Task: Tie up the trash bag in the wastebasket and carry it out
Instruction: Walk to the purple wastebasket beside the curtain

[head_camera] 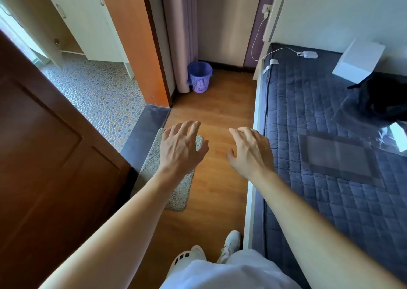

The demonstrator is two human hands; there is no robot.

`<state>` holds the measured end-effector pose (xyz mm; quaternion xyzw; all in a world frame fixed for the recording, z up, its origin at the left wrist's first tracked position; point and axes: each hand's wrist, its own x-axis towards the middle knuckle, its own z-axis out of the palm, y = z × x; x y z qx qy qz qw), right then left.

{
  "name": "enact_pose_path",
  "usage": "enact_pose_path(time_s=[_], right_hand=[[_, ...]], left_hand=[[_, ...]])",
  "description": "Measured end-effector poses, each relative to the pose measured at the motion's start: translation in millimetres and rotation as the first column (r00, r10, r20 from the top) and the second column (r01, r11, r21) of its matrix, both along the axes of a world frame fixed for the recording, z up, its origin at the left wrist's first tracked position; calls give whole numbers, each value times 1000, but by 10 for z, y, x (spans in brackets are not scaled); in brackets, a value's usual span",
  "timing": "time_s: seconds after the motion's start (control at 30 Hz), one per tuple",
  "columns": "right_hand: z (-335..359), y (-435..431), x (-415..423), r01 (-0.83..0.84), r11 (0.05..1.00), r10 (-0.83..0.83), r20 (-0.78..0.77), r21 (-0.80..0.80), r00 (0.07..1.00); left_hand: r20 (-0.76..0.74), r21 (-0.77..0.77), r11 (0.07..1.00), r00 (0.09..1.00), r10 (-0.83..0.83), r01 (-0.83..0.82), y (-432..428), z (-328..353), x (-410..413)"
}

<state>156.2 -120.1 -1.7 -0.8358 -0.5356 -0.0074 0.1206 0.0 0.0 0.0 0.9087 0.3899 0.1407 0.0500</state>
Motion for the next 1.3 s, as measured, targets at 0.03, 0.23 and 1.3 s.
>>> enact_pose_path(time_s=[0.03, 0.23, 1.3], right_hand=[[3, 14, 23, -5, 1000, 5, -5, -3, 1000], [-41, 142, 221, 15, 1000, -15, 3, 15, 1000], [-211, 1788, 3208, 56, 996, -50, -88, 68, 995]], left_hand=[[-1, -13, 1000, 1000, -8, 8, 18, 10, 6], [-5, -7, 1000, 1000, -9, 9, 168, -117, 214], [-56, 25, 1000, 998, 9, -8, 1724, -39, 3155]])
